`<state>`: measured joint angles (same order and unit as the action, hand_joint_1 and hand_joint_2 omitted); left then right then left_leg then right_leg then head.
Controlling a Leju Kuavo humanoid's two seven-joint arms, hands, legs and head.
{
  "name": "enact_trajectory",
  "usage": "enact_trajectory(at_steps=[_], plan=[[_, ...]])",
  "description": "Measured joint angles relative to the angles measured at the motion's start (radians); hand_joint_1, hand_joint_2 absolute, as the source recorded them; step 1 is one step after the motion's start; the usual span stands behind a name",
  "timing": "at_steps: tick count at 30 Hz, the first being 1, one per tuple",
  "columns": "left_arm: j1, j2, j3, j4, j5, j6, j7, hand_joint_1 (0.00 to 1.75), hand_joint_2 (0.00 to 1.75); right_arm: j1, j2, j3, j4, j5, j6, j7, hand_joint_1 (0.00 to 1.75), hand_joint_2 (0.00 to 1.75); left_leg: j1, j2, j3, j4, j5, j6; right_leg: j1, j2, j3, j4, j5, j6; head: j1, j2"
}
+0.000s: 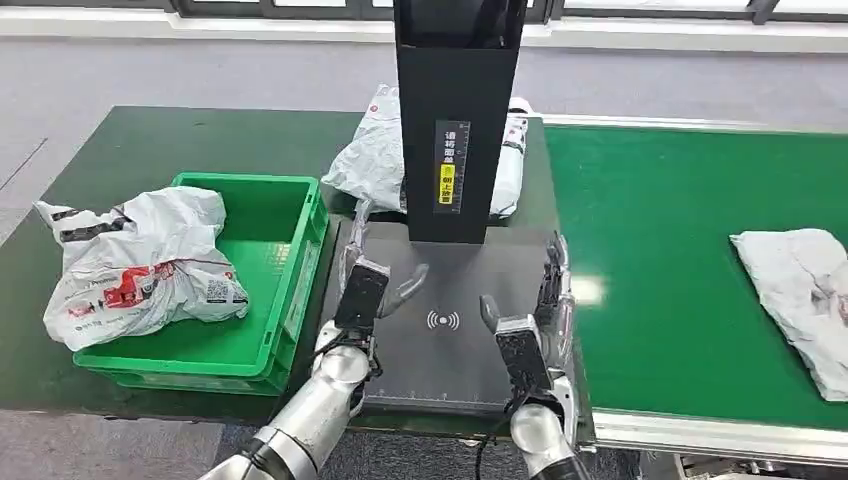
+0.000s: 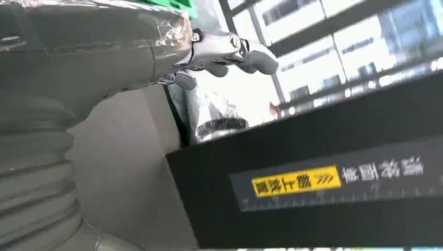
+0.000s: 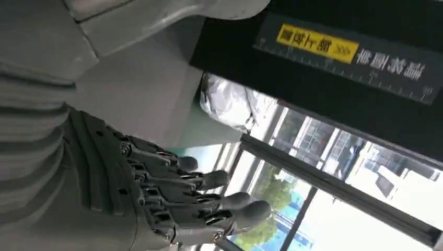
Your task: Moved the parcel from conveyor to table for the left to box.
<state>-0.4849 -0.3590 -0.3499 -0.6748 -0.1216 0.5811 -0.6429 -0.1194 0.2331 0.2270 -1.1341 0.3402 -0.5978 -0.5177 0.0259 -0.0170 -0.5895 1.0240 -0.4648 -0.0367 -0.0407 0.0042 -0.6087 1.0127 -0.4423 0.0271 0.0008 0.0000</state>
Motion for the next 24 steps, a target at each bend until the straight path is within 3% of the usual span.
enact_trajectory(at_steps=[10,24], plan=[[0.017,0.001,-0.008,0.007,0.13,0.049,-0.057,0.0,1.75,0.012,0.01,0.022,0.003,-0.095,0.022,-0.024,0.0,1.75,0.0,0.0,0.0,0.0,0.0,0.0,0.0,0.0,0.0,0.0,0.0,0.0,0.0,0.0],[0.054,0.011,0.005,-0.073,0.118,0.051,-0.059,0.0,1.75,-0.016,0.022,0.023,0.045,-0.108,0.042,-0.042,0.0,1.75,0.0,0.0,-0.001,0.0,0.0,0.0,0.0,-0.001,0.0,0.0,0.0,0.0,0.0,0.0]])
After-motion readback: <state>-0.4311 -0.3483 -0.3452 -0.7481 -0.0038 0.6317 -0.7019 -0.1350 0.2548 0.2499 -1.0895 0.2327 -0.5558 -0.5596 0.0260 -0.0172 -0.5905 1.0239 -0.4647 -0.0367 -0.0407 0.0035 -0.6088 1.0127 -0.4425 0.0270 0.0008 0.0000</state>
